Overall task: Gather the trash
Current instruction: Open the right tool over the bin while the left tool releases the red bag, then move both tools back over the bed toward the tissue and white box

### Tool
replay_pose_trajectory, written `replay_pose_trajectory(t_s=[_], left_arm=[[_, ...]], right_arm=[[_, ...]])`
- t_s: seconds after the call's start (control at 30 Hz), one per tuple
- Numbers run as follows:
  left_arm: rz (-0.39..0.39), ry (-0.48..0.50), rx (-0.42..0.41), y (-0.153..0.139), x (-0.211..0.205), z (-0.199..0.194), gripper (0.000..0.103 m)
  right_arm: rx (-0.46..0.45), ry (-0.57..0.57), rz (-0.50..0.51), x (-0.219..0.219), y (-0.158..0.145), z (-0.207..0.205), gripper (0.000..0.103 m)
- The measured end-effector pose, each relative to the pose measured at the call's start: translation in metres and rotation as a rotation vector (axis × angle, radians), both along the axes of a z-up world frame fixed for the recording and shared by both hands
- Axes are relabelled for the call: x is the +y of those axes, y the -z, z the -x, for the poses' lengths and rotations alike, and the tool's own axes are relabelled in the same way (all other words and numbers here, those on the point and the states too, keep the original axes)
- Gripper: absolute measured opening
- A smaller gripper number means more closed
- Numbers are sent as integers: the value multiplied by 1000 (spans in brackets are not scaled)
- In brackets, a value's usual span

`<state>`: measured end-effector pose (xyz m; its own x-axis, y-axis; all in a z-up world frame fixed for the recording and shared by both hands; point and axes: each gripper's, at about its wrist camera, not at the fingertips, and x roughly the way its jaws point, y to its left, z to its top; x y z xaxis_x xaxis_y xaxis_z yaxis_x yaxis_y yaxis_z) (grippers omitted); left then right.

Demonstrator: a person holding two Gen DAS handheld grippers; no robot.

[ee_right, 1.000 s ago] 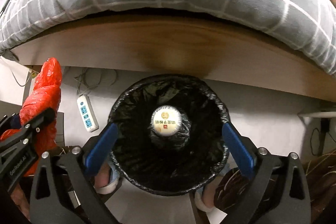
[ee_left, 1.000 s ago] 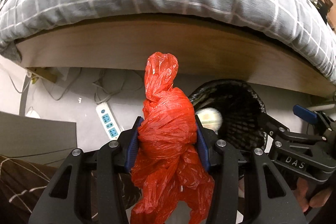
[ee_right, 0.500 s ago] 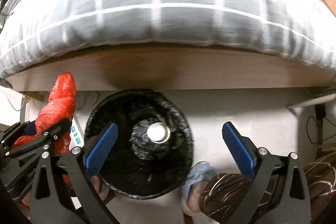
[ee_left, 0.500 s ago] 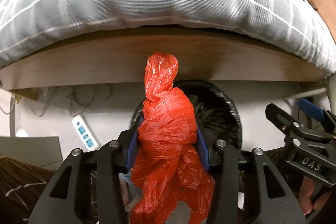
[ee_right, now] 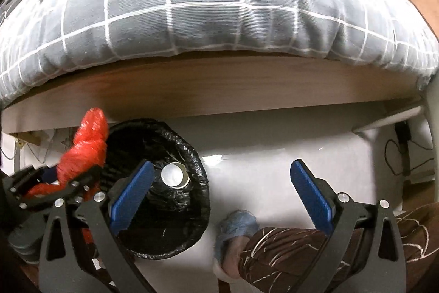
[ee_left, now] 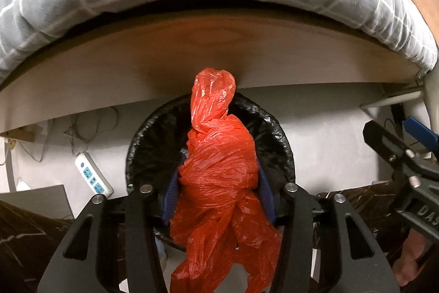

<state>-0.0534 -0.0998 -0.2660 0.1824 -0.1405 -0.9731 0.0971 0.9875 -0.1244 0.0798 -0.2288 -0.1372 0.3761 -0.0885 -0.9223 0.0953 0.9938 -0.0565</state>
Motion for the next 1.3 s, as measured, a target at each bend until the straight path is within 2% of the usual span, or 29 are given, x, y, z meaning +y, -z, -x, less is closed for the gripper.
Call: replay_pose_trajectory(t_s=[0.07,0.1,0.17,0.23,0.3,0.4,0.5,0.63,0.8,0.97,1.13,1.3], left_arm=[[-16,-2,2,5,-1,2,55],[-21,-8,6,6,0,2,64],[-25,-22,3,6,2,2,74],[-29,-29,1,5,2,1,79],[-42,-37,-3,3,4,1,89],[-58,-51,-9,0,8,-1,95],[-56,-51,-24,-7,10,-2,95],[-80,-56,-110,-36,14,-3,97],[-77,-75,-177,-64,23,-8,97],[-62,-87,-274,-100,27,-12,97],[-66,-108,-372,-141,33,-12,97],[-67,-110,-406,-168,38,-13,97]], right_arm=[[1,2,-12,3,4,-2,96],[2,0,-12,3,4,-2,96],[0,-13,-10,9,5,-3,96],[-2,-23,-3,12,6,-3,96],[-7,-31,3,15,5,-2,96],[-23,-33,9,16,0,-1,96],[-48,-26,6,15,-11,-1,96],[-117,-20,-1,12,-34,-2,96],[-205,-18,-22,11,-66,0,96],[-322,-42,-27,18,-103,6,96],[-382,-47,-25,19,-127,9,96],[-442,-60,6,18,-152,10,96]])
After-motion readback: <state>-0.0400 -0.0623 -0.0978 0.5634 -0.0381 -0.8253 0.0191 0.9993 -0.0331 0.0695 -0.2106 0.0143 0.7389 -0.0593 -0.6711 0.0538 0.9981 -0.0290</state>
